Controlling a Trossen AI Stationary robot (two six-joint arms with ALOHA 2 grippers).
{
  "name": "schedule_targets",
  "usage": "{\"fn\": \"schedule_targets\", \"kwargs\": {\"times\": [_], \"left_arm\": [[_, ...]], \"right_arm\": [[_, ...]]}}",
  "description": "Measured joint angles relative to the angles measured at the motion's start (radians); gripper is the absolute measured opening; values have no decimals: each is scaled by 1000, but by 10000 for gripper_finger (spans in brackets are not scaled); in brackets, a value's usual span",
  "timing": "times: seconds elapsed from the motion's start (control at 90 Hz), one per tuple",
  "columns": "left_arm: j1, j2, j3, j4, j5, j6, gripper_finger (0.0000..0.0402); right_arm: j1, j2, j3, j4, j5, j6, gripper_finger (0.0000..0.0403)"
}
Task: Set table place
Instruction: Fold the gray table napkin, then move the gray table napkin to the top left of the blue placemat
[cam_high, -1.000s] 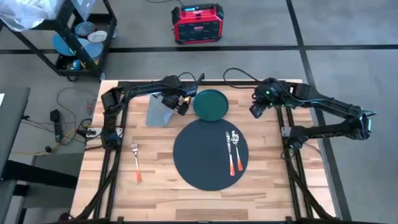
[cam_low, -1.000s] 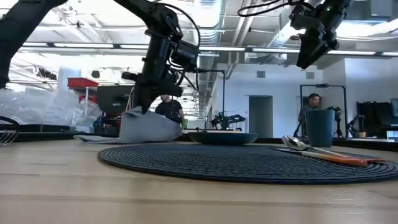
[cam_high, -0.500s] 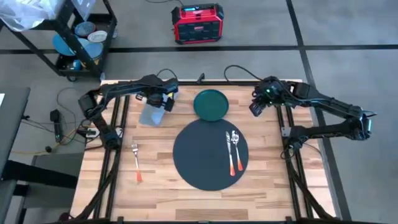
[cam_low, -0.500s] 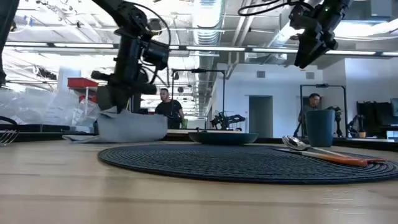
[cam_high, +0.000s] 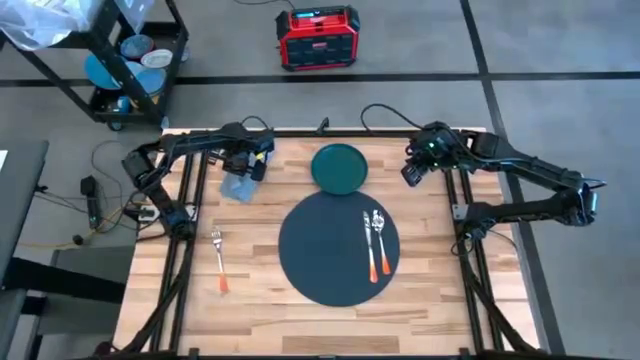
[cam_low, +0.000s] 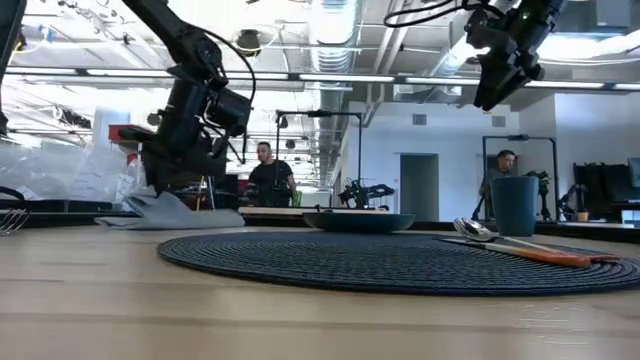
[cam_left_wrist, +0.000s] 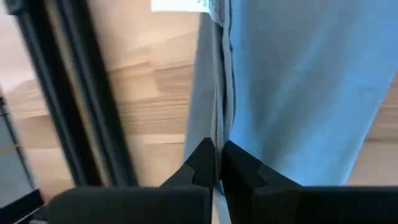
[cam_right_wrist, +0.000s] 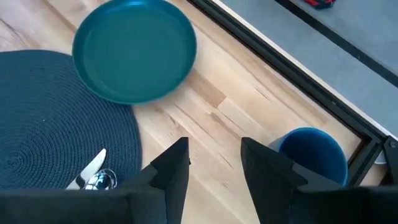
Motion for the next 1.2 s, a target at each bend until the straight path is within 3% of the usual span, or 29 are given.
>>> {"fn": "schedule_targets", "kwargs": {"times": [0.144,0.533,0.744,0.978,1.1,1.2], "left_arm": [[9,0,0,-33,-3,7,11],[30,0,0,-103,-10,29,94],[19,0,7,-150,-28,40,110],[-55,0,-9,-78,100,109,72],[-78,0,-18,-53,103,138,15],[-89,0,-18,-42,102,193,3]], "right_arm": [[0,0,0,0,0,1,132],[0,0,0,2,1,1,132],[0,0,0,1,0,1,132],[0,0,0,-2,1,-18,132],[0,0,0,-18,1,-26,132],[0,0,0,-39,1,-29,132]]}}
